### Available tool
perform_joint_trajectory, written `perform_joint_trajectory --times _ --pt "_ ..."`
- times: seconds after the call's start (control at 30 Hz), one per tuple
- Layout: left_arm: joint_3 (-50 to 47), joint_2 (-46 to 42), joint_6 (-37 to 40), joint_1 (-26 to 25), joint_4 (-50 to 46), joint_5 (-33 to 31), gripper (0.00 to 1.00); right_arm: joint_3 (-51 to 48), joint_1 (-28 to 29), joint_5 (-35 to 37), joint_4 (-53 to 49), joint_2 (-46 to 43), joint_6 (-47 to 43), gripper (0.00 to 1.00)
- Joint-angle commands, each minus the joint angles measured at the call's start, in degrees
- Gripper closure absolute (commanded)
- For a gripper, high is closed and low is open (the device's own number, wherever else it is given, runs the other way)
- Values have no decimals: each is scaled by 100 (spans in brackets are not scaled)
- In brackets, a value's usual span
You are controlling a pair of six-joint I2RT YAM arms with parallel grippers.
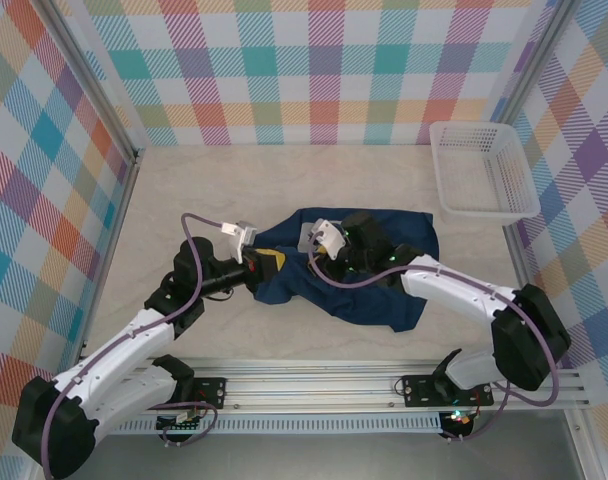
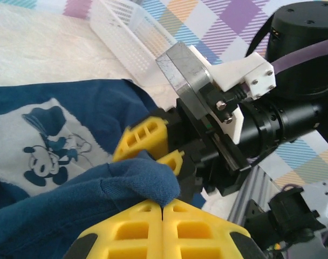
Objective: Fold the inside-out t-shirt
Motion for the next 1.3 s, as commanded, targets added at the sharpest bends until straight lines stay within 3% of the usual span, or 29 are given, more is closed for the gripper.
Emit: perform_joint_trajectory --times 0.0,0.03,0.1,0.2,0.4,0.57,0.67,0.77,0.9,1.0,1.07,1.17,1.27 --pt "223 -122 112 60 -667 -1179 100 332 -248 -789 229 -147 789 94" --pt "228 -97 113 60 -906 -1631 100 298 -404 -1176 328 -237 1139 99" --pt "218 37 126 60 -1289 -2371 100 71 -713 -2127 876 -443 2023 100" --pt "295 390 249 60 -1567 -2536 91 -69 -829 -2837 1437 -485 2959 100" --pt "486 523 284 -66 -1761 -2384 67 -287 -828 -3103 2333 -275 3990 100" --pt "571 -57 311 -410 -2017 -2453 58 -293 -844 -3036 2592 -104 4337 100" --pt "565 -407 336 -643 -2106 -2280 59 -174 -873 -2872 2330 -43 4436 100" --pt "486 -502 417 -949 -1724 -1409 68 -65 -923 -2808 2150 50 4634 100" --pt "661 216 528 -1546 -1252 -837 71 -35 -1054 -2868 2204 202 5023 100" --pt "982 960 511 -1723 -1065 -948 71 -76 -1091 -2973 2411 261 5298 100" --pt "1095 1270 439 -1725 -983 -1349 71 -79 -1117 -2984 2401 253 5366 100" --pt "1189 1546 470 -1694 -1018 -1945 71 -114 -1167 -2987 2401 208 5417 100" --pt "1283 1829 444 -1587 -1083 -2087 71 -158 -1206 -2999 2397 163 5439 100"
